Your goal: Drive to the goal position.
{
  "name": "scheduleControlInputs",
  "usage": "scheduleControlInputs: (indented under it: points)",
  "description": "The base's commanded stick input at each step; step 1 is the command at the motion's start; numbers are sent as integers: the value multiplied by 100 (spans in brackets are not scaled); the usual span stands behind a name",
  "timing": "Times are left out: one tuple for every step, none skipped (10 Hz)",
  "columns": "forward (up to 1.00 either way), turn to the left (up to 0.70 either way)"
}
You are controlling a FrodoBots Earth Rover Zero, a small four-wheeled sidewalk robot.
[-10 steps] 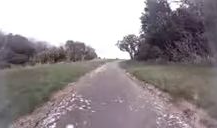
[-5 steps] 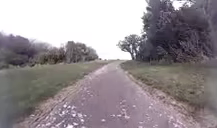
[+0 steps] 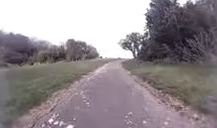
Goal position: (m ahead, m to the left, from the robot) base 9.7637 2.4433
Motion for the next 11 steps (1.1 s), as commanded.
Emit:
scheduleControlInputs:
  points:
    - [85,0]
    - [85,0]
    - [85,0]
    - [85,0]
    - [85,0]
    - [85,0]
    - [85,0]
    - [85,0]
    - [85,0]
    - [85,0]
    - [85,0]
